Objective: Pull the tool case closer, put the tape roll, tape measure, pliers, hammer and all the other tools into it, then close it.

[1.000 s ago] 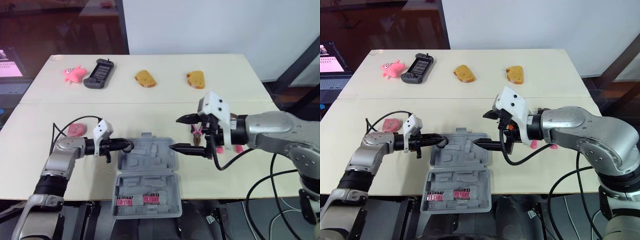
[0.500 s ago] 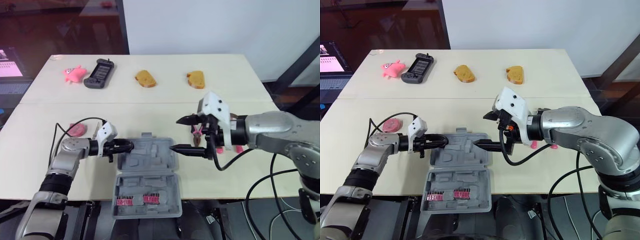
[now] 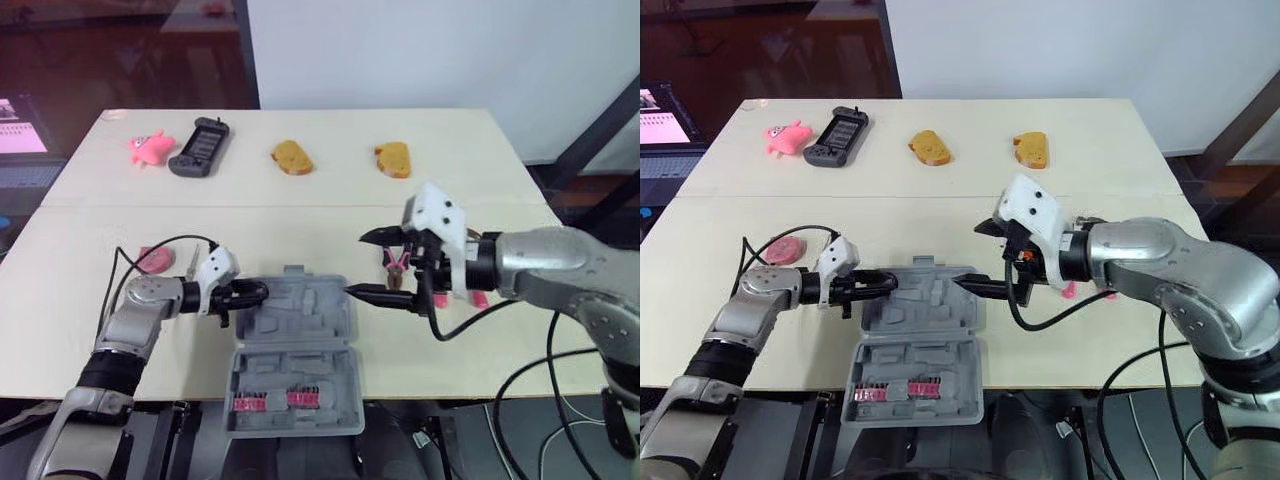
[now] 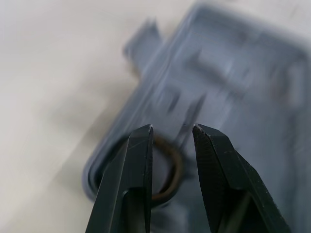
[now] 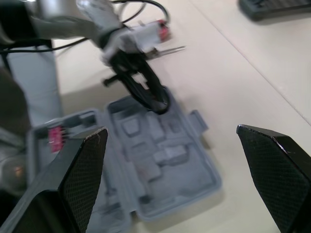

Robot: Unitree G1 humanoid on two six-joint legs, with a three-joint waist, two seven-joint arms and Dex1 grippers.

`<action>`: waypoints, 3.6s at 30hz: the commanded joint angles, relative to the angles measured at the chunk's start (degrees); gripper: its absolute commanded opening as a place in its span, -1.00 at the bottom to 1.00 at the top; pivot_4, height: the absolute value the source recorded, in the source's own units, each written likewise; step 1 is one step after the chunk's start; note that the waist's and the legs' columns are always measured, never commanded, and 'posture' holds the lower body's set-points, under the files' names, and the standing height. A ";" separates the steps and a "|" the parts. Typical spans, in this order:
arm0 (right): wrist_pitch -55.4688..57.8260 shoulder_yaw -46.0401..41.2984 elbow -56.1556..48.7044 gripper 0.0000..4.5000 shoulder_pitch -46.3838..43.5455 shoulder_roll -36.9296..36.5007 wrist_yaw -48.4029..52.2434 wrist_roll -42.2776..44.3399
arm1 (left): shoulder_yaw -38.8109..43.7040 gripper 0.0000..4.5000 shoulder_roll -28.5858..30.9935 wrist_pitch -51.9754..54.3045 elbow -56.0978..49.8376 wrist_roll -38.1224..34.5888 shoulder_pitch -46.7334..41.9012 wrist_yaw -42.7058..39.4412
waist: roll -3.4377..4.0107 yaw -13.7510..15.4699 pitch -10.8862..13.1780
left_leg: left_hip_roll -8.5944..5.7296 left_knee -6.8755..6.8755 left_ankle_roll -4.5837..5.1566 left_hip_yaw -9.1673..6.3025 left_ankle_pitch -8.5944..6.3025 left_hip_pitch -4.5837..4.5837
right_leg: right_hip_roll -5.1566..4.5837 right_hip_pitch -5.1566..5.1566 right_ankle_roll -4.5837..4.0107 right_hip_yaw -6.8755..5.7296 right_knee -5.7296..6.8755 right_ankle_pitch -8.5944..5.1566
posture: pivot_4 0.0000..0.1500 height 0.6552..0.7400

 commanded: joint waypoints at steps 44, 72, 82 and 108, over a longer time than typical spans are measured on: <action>-18.25 -15.64 12.51 1.00 18.64 -2.02 20.06 -6.28 | 38.83 0.98 12.10 4.14 -24.72 -14.72 35.85 10.59 | -0.10 -0.31 -0.05 | 0.01 -0.25 -0.03 0.46 -0.04 0.94 | -0.13 0.73 -0.40 0.33 -0.32 -0.25 | 1.00 1.00; 1.06 8.81 17.15 1.00 -19.78 9.34 15.03 -10.43 | 33.73 0.98 -11.18 2.55 -17.57 -5.69 25.09 48.77 | -0.20 1.16 -0.08 | -0.01 -0.21 -0.02 0.40 -0.04 0.84 | -0.07 0.66 -0.20 0.30 -0.33 -0.14 | 1.00 1.00; 4.32 7.46 15.36 1.00 -19.90 8.34 13.54 -10.94 | 28.73 0.48 -8.95 -5.42 3.82 -2.76 13.25 45.55 | -0.19 1.09 -0.07 | -0.01 -0.25 -0.02 0.40 -0.04 0.83 | -0.06 0.61 -0.14 0.28 -0.32 -0.11 | 1.00 1.00; 5.37 7.40 13.42 1.00 -18.74 8.20 11.11 -13.35 | 25.61 0.22 -10.01 -9.74 19.67 -0.67 6.41 47.62 | -0.19 1.18 -0.08 | -0.01 -0.26 -0.03 0.37 -0.04 0.83 | -0.06 0.61 -0.04 0.26 -0.29 -0.06 | 1.00 1.00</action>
